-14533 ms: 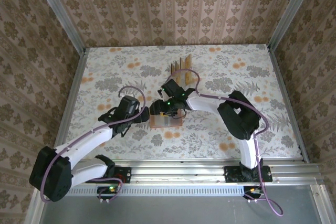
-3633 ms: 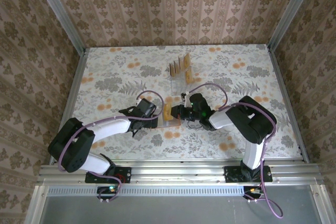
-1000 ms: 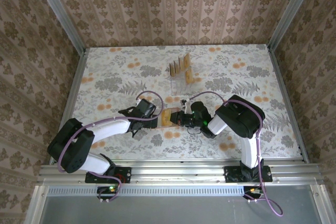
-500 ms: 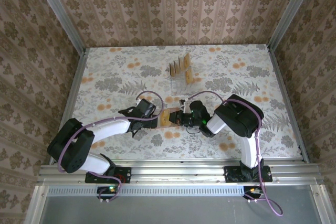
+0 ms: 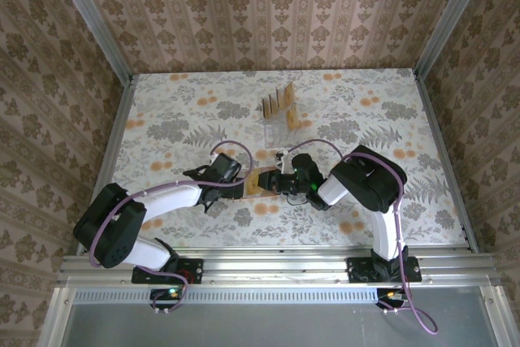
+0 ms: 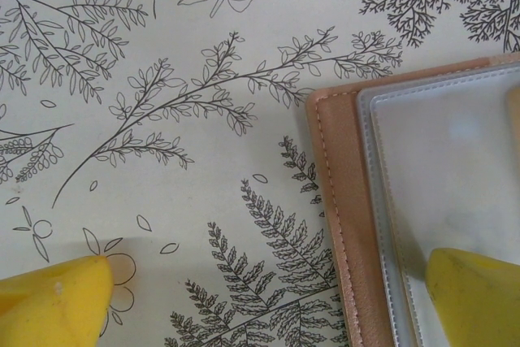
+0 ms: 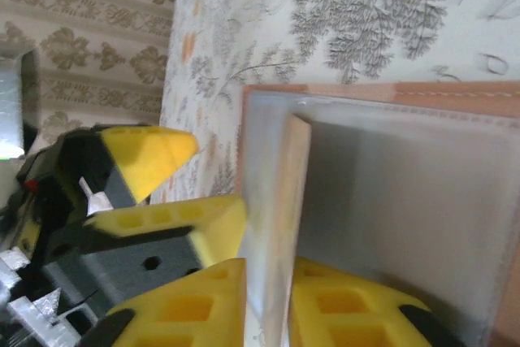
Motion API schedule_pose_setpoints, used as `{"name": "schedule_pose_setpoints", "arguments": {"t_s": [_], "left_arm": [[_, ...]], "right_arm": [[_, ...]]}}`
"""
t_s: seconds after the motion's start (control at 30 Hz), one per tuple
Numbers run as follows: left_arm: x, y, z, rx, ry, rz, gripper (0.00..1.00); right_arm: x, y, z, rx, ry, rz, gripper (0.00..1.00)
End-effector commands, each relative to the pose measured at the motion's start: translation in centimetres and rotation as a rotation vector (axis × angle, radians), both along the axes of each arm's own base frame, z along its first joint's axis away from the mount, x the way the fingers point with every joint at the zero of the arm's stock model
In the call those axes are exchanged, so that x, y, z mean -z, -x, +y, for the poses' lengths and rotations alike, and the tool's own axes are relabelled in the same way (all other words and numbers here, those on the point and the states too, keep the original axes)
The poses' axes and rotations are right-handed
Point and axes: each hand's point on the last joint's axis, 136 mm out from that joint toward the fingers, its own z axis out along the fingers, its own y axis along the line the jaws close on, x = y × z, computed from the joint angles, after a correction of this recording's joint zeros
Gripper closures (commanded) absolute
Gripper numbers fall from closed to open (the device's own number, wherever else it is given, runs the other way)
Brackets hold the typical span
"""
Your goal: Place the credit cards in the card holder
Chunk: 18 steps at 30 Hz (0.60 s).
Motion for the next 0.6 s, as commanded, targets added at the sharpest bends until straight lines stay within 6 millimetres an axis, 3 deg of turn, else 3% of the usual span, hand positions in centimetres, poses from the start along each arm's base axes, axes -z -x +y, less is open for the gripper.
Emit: {"name": "schedule_pose_setpoints", "arguments": {"t_s": [0.0, 0.13, 0.27, 0.57], "left_arm": [[0.9, 1.1, 1.2, -0.01, -0.045, 0.036, 0.0], [0.9, 1.1, 1.2, -0.011, -0.043, 0.034, 0.0], [0.9, 1.0, 1.1, -0.007, -0.04, 0.031, 0.0], [0.9, 0.9, 0.7, -0.003, -0.02, 0.024, 0.0]], "right_arm": [[5.7, 2.3, -2.1, 0.013, 0.188, 0.164, 0.62], [4.5, 1.8, -2.3, 0.015, 0.222, 0.139, 0.43], [3.5, 1.4, -2.2, 0.006, 0.257, 0.124, 0.29], [0.2, -0.2, -2.3, 0.016, 0.289, 0.068, 0.16]]}}
